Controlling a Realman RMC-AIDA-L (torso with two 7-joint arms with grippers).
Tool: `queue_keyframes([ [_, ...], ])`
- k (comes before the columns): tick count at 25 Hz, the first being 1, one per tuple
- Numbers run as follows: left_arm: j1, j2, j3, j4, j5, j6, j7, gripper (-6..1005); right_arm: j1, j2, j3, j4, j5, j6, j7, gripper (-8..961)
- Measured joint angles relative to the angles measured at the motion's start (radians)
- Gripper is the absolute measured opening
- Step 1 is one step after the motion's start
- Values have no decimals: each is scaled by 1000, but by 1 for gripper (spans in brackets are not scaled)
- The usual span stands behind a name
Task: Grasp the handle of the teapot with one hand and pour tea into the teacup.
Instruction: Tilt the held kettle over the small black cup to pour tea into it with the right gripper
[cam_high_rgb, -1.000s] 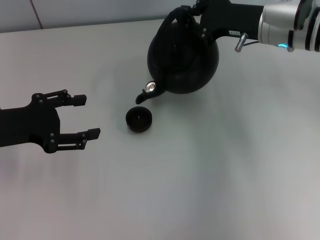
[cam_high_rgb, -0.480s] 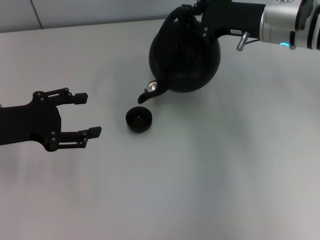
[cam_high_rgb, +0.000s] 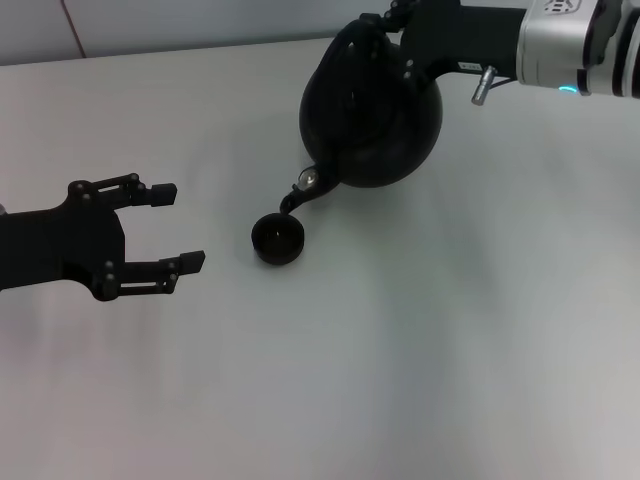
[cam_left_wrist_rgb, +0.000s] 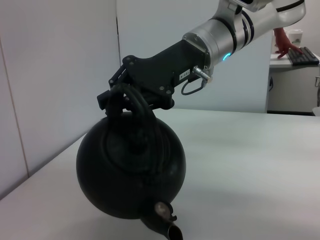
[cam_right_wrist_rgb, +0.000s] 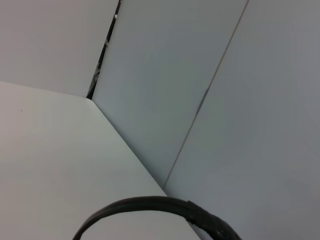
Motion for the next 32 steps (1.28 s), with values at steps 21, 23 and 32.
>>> queue_keyframes([
  [21, 11, -1, -2, -1, 0, -2, 18, 829, 0, 0, -50, -49, 0, 12, 4, 134],
  [23, 11, -1, -6, -2, 0, -2, 21, 829, 0, 0, -61, -49, 0, 28, 5, 134],
  [32, 10, -1, -11, -5, 0, -9, 31, 829, 6, 0, -86, -49, 0, 61, 6, 134],
])
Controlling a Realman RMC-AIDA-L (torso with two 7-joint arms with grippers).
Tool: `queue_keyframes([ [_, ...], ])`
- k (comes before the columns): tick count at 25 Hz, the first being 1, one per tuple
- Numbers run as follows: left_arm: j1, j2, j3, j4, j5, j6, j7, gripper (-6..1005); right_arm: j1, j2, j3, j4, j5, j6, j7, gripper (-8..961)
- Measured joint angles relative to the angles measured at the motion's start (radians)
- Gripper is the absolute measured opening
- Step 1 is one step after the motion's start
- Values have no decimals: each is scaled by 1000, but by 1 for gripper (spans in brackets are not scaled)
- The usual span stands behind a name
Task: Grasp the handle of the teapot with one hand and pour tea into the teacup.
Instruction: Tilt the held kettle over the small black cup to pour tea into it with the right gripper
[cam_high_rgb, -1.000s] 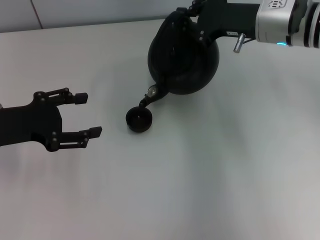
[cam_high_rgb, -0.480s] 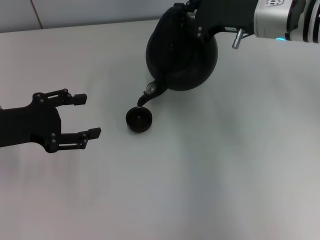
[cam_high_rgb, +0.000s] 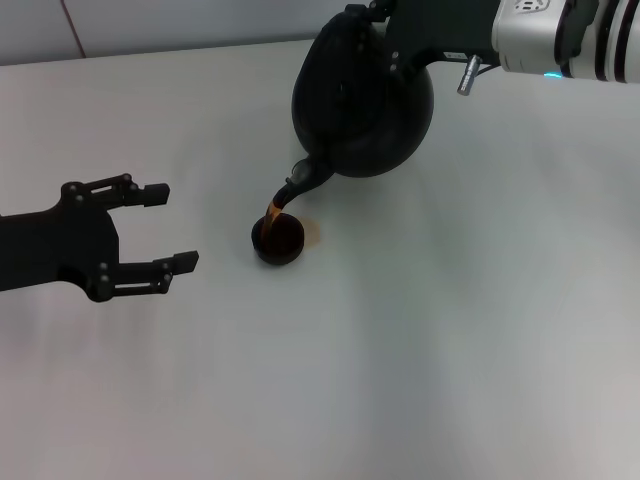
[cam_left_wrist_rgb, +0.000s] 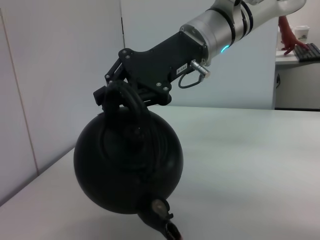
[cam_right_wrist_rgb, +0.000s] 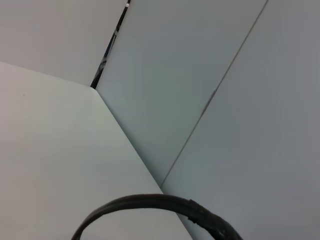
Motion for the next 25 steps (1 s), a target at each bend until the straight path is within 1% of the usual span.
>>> queue_keyframes([
  [6, 0, 0, 0, 1, 0, -8, 0, 829, -5, 0, 2, -1, 12, 1, 5, 133],
  [8, 1, 0, 0, 2, 0, -8, 0, 829, -16, 1, 9, 2, 63, 2, 27, 133],
  [9, 1, 0, 0, 2, 0, -8, 0, 829, -16, 1, 9, 2, 63, 2, 27, 133],
  [10, 1, 0, 0, 2, 0, -8, 0, 829, -23, 0, 10, 4, 86, 4, 34, 133],
  [11, 1, 0, 0, 2, 0, -8, 0, 829, -42, 0, 11, 5, 144, 4, 44, 133],
  [12, 1, 0, 0, 2, 0, -8, 0, 829, -42, 0, 11, 5, 144, 4, 44, 133],
  [13, 1, 0, 0, 3, 0, -8, 0, 829, -64, 0, 9, 7, 185, 2, 49, 133],
  [14, 1, 0, 0, 3, 0, -8, 0, 829, -64, 0, 9, 7, 185, 2, 49, 133],
  [15, 1, 0, 0, 4, 0, -8, 0, 829, -87, 0, 7, 7, 220, 1, 65, 133],
  [17, 1, 0, 0, 4, 0, -8, 0, 829, -95, 0, 6, 8, 233, 0, 76, 135],
  [18, 0, 1, 0, 4, 0, -8, 0, 829, -116, 0, 6, 8, 260, -1, 107, 137],
  [19, 0, 1, 0, 4, 0, -8, 0, 829, -116, 0, 6, 8, 260, -1, 107, 138],
  [20, -1, 2, 0, 4, 0, -8, 0, 829, -131, 1, 9, 10, 275, -1, 140, 139],
  [25, -6, 2, 0, 6, 0, -8, 0, 829, -158, 2, 10, 15, 283, -1, 179, 145],
])
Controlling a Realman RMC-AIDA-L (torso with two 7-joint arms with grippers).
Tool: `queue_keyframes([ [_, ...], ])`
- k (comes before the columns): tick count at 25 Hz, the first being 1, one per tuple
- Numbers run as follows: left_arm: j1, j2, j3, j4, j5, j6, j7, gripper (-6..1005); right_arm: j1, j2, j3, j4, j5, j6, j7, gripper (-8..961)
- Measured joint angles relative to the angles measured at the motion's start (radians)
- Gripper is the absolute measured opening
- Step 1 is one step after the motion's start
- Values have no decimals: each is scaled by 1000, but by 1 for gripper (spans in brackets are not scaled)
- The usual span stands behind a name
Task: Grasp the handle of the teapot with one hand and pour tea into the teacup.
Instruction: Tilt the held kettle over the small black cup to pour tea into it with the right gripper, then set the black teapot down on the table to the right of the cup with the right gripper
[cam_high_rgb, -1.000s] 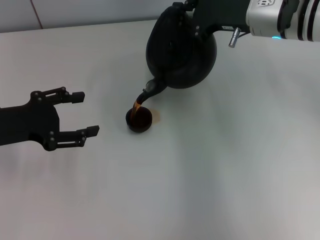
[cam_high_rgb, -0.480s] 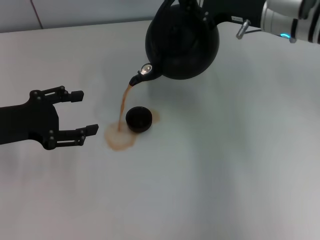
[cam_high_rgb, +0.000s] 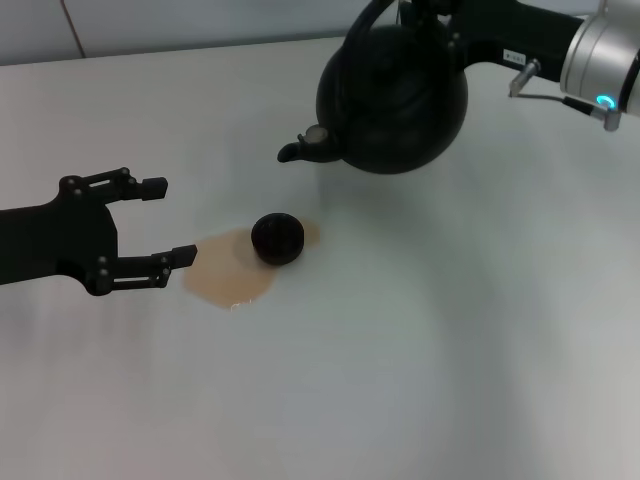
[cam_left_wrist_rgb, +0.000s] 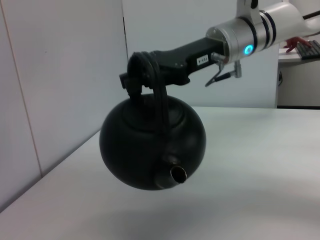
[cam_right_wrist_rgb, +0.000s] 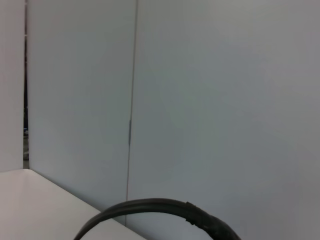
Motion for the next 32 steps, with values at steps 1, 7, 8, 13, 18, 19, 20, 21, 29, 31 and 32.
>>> queue_keyframes([
  [1, 0, 0, 0, 0, 0, 0, 0, 829, -7, 0, 0, 4, 4, 0, 2, 147],
  [7, -2, -2, 0, 0, 0, 0, 1, 829, -41, 1, 3, 37, 20, 6, 4, 154],
  [8, -2, -2, 0, 0, 0, 0, 1, 829, -46, 0, 10, 52, 21, 7, 4, 155],
  [13, -1, -2, 0, 1, 0, 0, 1, 829, -64, -1, 22, 64, 21, 8, -3, 161],
  [18, 2, -2, -2, 8, 0, 2, 2, 829, -74, -1, 29, 76, 21, 10, -7, 168],
  [19, 5, -4, -2, 13, 0, 3, 2, 829, -74, -1, 29, 76, 21, 10, -7, 169],
  [20, 5, -4, -2, 13, 0, 3, 2, 829, -75, -1, 30, 78, 21, 10, -7, 170],
  [21, 6, -5, -2, 14, 0, 4, 2, 829, -77, -1, 30, 79, 21, 13, -7, 171],
  [29, 8, -9, -2, 14, 0, 6, 2, 829, -81, -2, 29, 91, 15, 36, -9, 181],
  [31, 8, -9, -2, 14, 0, 6, 2, 829, -81, -3, 28, 94, 14, 36, -9, 184],
  [32, 8, -10, -2, 14, 0, 6, 2, 829, -81, -3, 28, 94, 14, 36, -9, 185],
])
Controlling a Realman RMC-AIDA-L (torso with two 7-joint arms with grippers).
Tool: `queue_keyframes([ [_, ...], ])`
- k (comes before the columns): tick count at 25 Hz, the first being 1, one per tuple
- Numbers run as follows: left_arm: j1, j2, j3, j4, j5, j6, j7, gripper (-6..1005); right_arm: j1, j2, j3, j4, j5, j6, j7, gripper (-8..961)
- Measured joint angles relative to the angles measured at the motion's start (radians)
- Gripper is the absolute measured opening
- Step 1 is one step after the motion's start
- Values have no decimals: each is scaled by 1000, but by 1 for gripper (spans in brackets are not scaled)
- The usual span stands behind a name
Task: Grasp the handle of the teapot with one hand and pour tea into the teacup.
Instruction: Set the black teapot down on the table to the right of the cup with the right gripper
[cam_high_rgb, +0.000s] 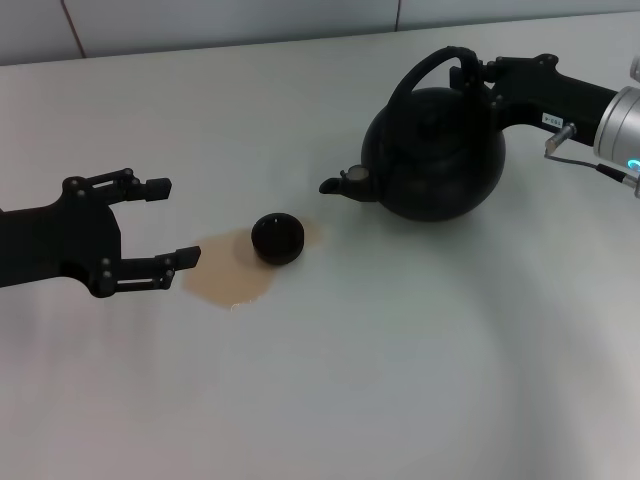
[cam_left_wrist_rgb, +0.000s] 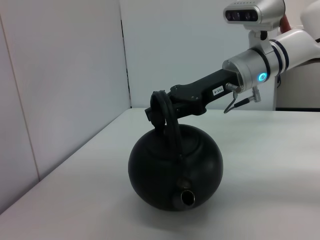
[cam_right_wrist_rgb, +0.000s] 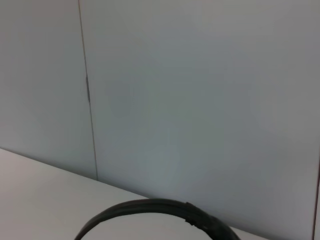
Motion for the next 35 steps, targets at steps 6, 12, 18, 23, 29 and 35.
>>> queue_keyframes([
  [6, 0, 0, 0, 0, 0, -2, 0, 829, -1, -1, 0, 7, -1, 2, 0, 192],
  [12, 0, -1, 0, 2, 0, -3, 0, 829, 0, -2, 1, 17, -2, 35, 2, 200],
  [18, 0, -3, 0, 9, 0, -2, 0, 829, -1, -2, 2, 17, -2, 36, 7, 207],
  [23, 0, -3, 0, 15, 0, 2, 0, 829, -1, -3, 9, 15, -2, 33, 9, 213],
  [29, 1, -5, 0, 19, 0, 2, 0, 829, -8, -2, 13, 9, 5, 27, 10, 342],
  [35, 3, -5, 0, 21, 0, 2, 0, 829, -9, -2, 9, 8, 3, 21, 14, 515],
])
